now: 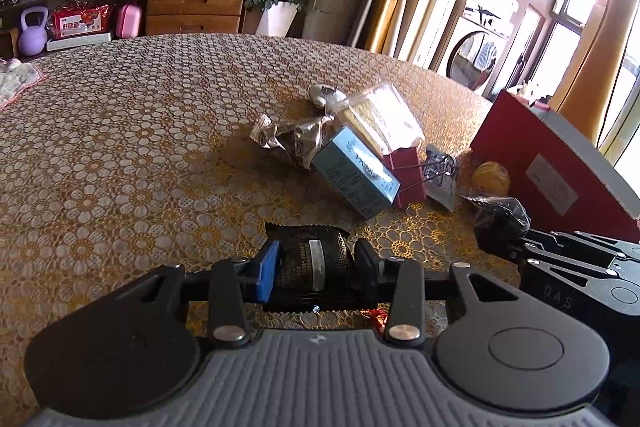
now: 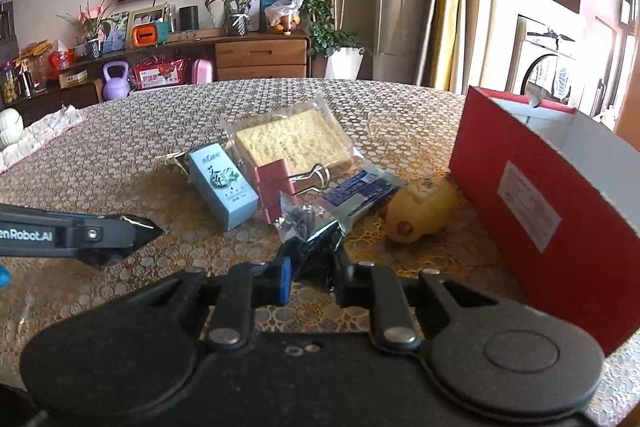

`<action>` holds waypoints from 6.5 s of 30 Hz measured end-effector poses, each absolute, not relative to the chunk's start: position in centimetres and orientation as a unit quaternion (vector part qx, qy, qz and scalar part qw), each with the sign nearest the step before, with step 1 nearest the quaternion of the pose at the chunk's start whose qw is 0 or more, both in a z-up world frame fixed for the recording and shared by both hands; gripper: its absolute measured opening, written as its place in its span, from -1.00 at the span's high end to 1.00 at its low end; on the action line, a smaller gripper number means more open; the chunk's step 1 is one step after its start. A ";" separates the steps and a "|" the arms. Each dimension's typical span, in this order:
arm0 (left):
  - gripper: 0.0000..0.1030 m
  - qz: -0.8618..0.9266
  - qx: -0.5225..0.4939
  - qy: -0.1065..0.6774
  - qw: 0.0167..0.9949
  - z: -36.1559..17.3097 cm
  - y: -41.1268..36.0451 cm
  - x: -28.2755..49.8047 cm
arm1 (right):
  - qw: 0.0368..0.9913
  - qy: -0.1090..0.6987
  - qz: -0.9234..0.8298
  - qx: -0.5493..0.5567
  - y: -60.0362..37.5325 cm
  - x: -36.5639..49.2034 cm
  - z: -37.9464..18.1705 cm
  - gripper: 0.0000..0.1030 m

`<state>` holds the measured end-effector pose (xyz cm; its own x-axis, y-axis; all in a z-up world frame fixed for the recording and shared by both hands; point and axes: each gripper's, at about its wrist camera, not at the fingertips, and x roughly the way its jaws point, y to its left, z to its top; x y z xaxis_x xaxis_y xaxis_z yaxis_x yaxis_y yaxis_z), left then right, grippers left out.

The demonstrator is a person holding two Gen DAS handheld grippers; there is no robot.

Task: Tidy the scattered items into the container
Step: 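Close left tool on black snack packet while right tool grasps black plastic bag, then lift both held items and carry them over the open red box, then open left tool to drop snack packet while right tool releases plastic bag into box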

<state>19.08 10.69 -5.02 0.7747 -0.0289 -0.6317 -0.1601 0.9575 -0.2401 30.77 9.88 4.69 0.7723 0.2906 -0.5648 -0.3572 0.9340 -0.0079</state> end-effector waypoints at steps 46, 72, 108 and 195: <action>-0.38 -0.085 -0.028 0.382 0.920 -0.6 0.8 20.6 | 0.967 0.193 0.164 0.038 -3.1 29.0 13.9 -1.00; 0.13 -0.100 0.013 0.446 0.890 -7.4 -3.8 21.2 | 0.967 0.199 0.153 0.045 -4.7 28.5 13.0 -1.00; 0.29 -0.122 0.010 0.386 0.914 -1.5 -5.3 24.9 | 0.976 0.189 0.106 0.024 -9.1 30.5 13.5 -1.00; -0.04 -0.243 0.134 0.475 0.835 -1.3 -20.8 44.2 | 0.908 0.412 0.059 -0.054 -12.5 40.9 8.1 -1.00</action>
<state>44.22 -20.82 -1.29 0.4305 -0.2785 -0.8585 0.5328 0.8462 -0.0073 40.94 -12.52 8.10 0.6542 0.0619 -0.7538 -0.1513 0.9872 -0.0503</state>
